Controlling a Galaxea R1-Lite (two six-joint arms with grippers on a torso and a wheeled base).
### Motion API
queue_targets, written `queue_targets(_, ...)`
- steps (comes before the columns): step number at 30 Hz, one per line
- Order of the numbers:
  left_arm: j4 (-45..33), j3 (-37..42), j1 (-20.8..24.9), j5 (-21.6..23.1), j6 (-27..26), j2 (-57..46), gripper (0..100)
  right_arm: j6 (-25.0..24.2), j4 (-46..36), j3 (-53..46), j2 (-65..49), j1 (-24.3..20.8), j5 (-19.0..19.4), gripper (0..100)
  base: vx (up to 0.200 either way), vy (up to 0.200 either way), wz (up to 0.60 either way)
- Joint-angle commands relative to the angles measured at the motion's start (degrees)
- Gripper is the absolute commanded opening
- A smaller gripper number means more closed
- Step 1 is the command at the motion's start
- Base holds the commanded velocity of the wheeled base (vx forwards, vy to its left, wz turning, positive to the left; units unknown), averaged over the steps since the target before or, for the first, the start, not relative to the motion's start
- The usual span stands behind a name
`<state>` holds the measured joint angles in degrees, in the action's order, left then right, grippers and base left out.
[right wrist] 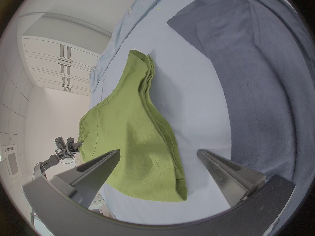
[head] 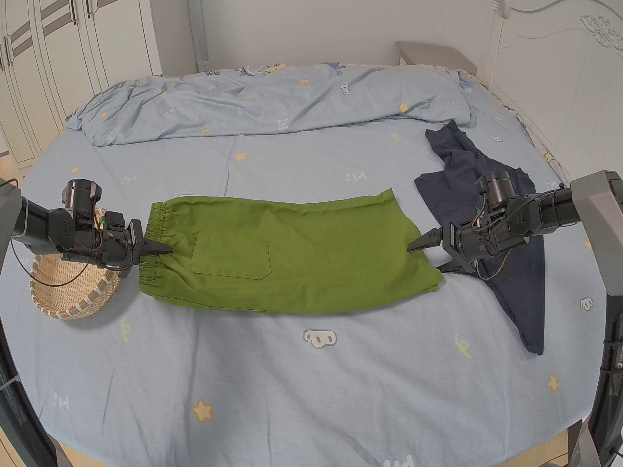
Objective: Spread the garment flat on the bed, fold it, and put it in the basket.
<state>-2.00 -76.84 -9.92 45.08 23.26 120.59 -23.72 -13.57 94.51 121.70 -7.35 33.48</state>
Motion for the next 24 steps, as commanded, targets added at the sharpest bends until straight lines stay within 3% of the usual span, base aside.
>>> queue_targets(1, -0.02, 0.02, -0.01, 0.01, 0.03, -0.09, 0, -0.10, -0.49, -0.56, 1.00, -0.30, 1.33, 100, 0.000, 0.000, 0.00)
queue_targets(6, -0.02, 0.02, 0.17, 0.01, -0.23, 0.00, 0, -0.10, -2.60, -0.91, 0.73, 0.06, 4.67, 100, 0.000, 0.000, 0.00)
queue_targets(12, -0.02, 0.11, 0.17, 0.09, -0.32, -0.09, 0, -0.10, -2.52, -0.82, 0.91, 0.50, 5.99, 100, 0.000, 0.000, 0.00)
queue_targets(16, -0.02, 0.11, 0.17, 0.01, -0.32, -0.09, 0, -0.36, -2.60, -1.00, 0.82, 1.02, 9.59, 100, 0.000, 0.000, 0.00)
queue_targets(24, -0.02, 0.11, 0.08, 0.01, -0.32, -0.09, 0, -0.10, -2.69, -1.17, 0.91, 0.93, 10.21, 100, 0.000, 0.000, 0.00)
